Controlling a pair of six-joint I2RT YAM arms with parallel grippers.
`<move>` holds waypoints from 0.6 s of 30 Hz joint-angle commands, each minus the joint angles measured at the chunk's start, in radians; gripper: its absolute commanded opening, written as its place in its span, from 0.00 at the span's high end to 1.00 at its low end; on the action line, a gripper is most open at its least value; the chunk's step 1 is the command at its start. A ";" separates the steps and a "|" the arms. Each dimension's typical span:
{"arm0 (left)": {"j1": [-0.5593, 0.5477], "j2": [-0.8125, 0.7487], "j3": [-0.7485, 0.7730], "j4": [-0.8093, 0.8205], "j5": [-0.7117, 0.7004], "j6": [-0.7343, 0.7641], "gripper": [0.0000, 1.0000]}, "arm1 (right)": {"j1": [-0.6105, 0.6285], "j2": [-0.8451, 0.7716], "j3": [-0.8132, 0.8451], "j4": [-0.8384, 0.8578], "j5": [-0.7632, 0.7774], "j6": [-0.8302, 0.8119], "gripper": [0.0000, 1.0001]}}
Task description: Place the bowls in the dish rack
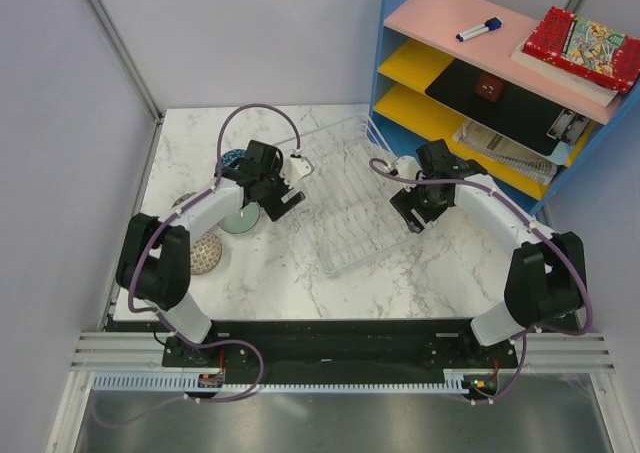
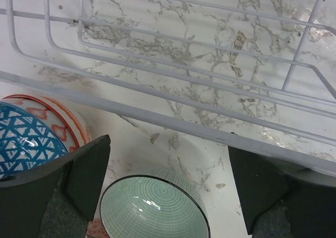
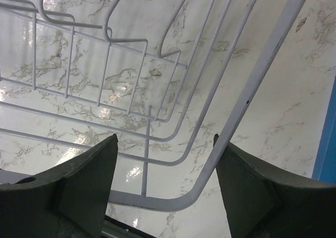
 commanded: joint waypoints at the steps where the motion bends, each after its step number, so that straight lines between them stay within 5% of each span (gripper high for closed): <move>1: -0.024 0.044 0.082 0.081 -0.010 -0.041 0.00 | 0.050 -0.031 -0.040 0.003 -0.121 0.026 0.20; 18: -0.038 0.159 0.194 0.075 -0.073 -0.055 0.00 | 0.182 -0.117 -0.110 -0.032 -0.149 0.067 0.20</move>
